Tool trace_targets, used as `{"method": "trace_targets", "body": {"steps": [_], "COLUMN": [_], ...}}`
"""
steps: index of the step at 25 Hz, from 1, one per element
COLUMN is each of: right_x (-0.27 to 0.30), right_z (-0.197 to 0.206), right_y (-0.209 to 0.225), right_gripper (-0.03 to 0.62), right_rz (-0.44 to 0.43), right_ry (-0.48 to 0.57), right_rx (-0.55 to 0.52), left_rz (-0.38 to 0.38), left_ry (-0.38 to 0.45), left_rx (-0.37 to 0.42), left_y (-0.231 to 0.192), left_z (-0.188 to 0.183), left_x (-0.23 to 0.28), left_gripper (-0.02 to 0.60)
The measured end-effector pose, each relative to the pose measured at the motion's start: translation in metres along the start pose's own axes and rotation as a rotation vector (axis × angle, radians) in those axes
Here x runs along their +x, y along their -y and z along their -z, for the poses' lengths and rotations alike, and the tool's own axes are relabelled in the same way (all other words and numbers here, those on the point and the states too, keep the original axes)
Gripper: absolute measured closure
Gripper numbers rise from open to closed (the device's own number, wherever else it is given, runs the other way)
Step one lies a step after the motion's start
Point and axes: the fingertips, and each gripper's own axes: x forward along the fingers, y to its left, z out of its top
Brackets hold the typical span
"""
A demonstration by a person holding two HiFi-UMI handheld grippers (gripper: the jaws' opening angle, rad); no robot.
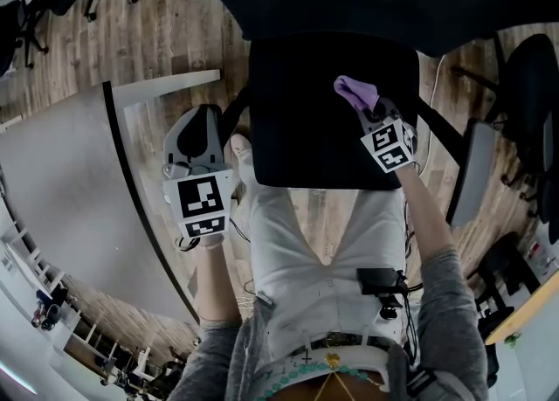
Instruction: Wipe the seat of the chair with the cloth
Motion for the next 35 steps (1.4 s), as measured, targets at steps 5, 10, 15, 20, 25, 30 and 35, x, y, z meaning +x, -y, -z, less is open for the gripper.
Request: {"method": "trace_targets", "body": {"steps": [5,10,15,20,25,30,35], "right_x": [0.022,0.044,0.073,0.103,0.121,0.122,0.122], "right_z": [-0.049,-0.085,-0.097,-0.089,-0.08,-0.077,-0.075], "right_y": [-0.061,-0.114,-0.156,-0.171,-0.173,-0.174,-0.171], "right_gripper": [0.546,0.546,0.546,0.546,0.546,0.546,0.546], "right_rz": [-0.134,-0.24,-0.288,-0.278,-0.239,-0.236,-0.245], "right_ry": [0.073,0.099,0.058,-0.045,-0.108,-0.113,-0.119], "right_rx": [-0.07,-0.116,-0.206,-0.185,-0.222,-0.225,-0.257], "left_rz": [-0.001,0.001,0.001,0.005,0.002,-0.003,-0.001], "left_ry": [0.0,0.0,0.002,0.003,0.003,-0.001,0.001], "left_rx": [-0.002,-0.002,-0.003,-0.004,-0.002,0.006,0.003], "left_y": [-0.001,0.0,-0.003,-0.001,-0.003,-0.002,-0.002], "left_z": [0.0,-0.001,-0.001,0.0,-0.002,0.0,-0.002], "left_x": [0.001,0.001,0.001,0.001,0.0,0.001,0.002], "left_gripper": [0.578,0.578,0.578,0.578,0.578,0.578,0.58]}}
